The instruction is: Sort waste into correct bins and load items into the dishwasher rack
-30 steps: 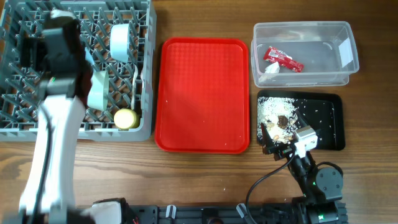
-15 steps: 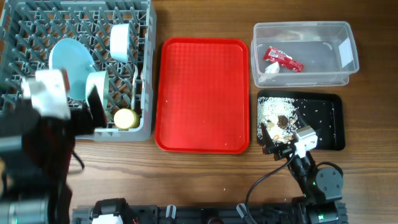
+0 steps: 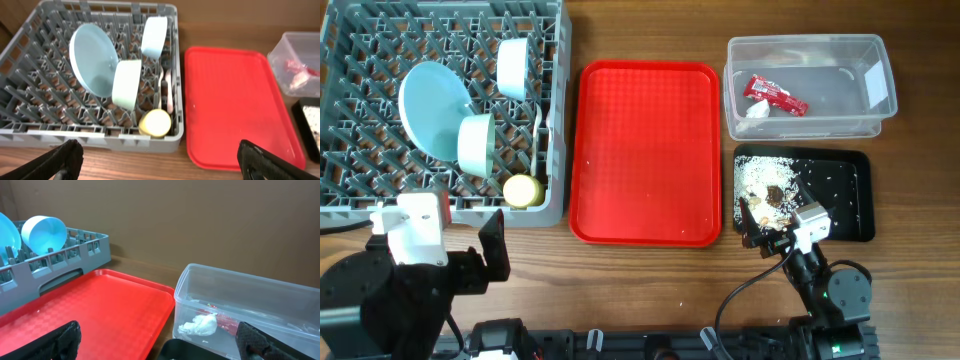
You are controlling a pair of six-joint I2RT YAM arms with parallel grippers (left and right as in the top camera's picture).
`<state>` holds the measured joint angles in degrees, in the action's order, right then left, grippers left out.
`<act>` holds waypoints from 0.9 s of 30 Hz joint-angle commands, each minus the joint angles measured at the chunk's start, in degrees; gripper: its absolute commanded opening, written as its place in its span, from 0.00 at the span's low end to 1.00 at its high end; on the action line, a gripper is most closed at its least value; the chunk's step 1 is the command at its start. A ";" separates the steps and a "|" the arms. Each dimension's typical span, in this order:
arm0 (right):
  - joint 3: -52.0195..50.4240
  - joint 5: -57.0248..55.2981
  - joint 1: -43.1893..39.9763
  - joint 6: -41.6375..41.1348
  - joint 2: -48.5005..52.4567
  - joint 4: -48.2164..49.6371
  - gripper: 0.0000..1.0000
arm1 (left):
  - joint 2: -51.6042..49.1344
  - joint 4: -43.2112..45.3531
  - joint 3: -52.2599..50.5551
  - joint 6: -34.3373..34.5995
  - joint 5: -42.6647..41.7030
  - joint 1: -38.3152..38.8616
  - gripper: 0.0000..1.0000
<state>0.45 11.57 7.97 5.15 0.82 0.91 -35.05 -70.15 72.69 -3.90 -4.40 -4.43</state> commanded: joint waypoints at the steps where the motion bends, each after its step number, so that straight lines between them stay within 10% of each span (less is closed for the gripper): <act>1: -0.15 0.87 -0.33 -0.79 -0.55 0.15 1.00 | 1.38 5.64 -1.70 1.38 -0.26 1.33 1.00; 27: -0.15 0.87 -0.33 -0.79 -0.55 0.15 1.00 | 34.84 52.11 -60.46 6.14 -1.36 1.22 1.00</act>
<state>0.45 11.57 7.97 5.15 0.82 0.89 -0.99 -22.02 17.98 1.19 -4.89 -3.38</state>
